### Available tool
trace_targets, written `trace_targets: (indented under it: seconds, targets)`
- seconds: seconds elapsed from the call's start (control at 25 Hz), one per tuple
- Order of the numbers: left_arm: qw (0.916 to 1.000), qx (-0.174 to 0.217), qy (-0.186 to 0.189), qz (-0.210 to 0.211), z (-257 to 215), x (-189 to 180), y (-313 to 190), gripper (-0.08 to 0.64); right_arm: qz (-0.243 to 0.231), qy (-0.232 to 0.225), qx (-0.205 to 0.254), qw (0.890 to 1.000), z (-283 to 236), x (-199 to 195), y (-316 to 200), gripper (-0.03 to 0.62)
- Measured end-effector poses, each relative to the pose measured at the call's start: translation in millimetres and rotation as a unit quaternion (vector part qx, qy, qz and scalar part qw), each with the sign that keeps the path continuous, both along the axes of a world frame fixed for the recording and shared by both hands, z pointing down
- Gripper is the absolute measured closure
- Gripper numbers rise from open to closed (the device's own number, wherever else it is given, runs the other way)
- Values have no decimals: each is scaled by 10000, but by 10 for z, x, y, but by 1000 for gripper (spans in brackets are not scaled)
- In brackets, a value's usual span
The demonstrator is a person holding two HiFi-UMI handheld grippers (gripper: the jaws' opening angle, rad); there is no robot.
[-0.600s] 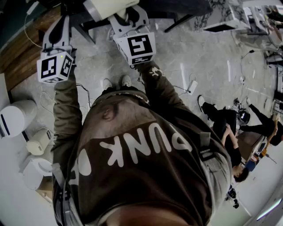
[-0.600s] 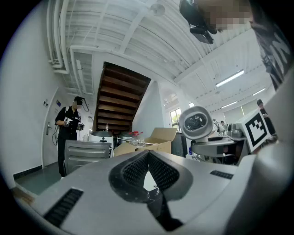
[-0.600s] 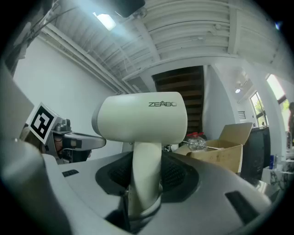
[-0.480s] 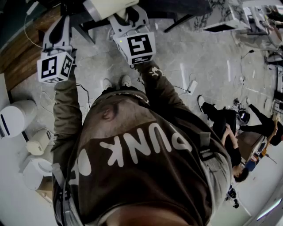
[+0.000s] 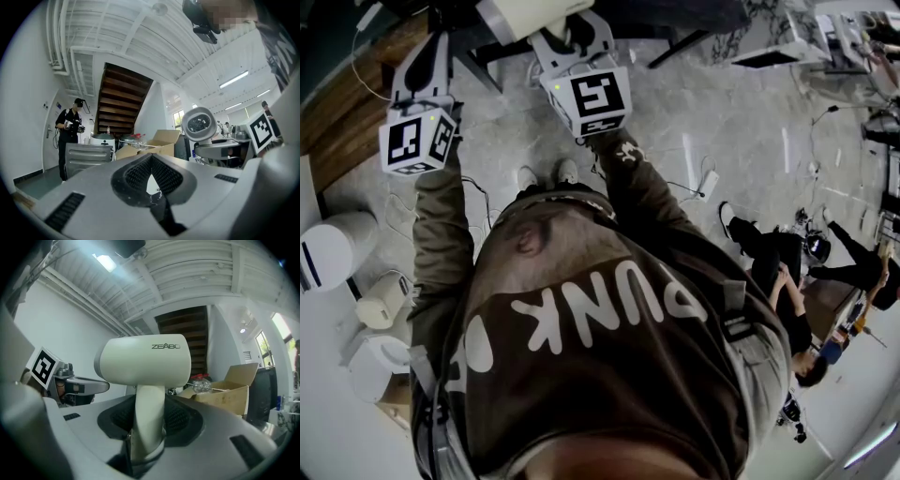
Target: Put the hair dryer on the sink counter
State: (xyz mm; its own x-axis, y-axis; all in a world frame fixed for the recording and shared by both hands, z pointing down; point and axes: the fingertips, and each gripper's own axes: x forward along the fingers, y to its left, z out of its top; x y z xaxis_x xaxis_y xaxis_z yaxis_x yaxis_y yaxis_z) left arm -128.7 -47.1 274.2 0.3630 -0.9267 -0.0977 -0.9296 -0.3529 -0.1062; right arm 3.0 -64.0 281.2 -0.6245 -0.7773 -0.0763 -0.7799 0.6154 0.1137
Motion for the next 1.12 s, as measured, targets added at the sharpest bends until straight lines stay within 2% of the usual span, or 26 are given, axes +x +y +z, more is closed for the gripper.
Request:
trace_targets:
  seconds: [0.28,0.68,0.84,1.12]
  targets:
    - [10000,6,45,-7,11,84,49,566,1,-25,-6,10000,11,87,50,434]
    - [9997,91,-95,-203,-54,331,139,566,-145,-57,29,9999,-8,316,91,433]
    - [9995,61,-4,-295,-5,358,182,566,-162,-82,-40,9998,39,386,96,434]
    - [9993,7,-64,-363,81,252,-100,566,-148,-44,-183,9997,167,300,-178,433]
